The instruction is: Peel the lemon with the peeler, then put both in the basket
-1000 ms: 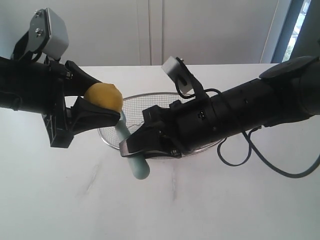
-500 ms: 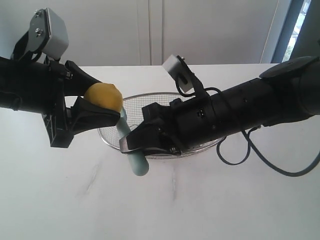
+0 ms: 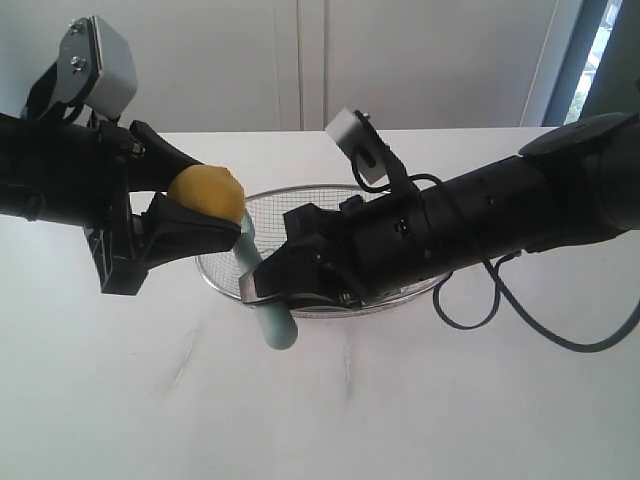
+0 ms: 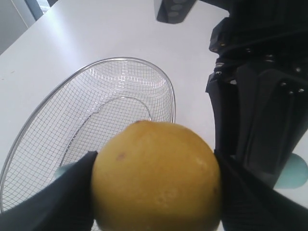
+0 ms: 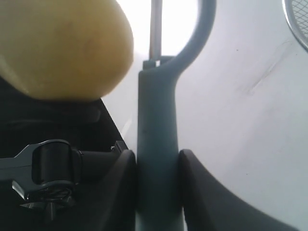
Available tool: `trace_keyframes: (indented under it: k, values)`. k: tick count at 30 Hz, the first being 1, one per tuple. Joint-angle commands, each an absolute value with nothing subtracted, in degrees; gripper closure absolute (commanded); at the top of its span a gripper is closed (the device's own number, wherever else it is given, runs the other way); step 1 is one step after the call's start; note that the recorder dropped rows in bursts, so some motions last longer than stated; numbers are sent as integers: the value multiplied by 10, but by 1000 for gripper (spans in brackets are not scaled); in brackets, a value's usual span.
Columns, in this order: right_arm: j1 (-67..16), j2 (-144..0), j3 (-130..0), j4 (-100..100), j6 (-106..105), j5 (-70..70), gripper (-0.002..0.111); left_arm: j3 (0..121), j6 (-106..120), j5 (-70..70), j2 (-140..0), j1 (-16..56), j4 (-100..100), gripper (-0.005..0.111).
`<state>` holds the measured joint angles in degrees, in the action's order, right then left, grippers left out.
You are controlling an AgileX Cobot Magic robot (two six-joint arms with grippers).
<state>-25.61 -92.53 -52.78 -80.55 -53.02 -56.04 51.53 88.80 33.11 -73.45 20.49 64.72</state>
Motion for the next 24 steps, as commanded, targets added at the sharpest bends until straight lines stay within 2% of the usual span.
trace_keyframes:
  k: [1,24]
  values:
    - [-256,-925,-525,-814,-537,-553,108,514,888,336,-732,208,664,106]
    - [-256,-885,-525,-810,-527,-520,108,514,888,328,-732,208,664,106]
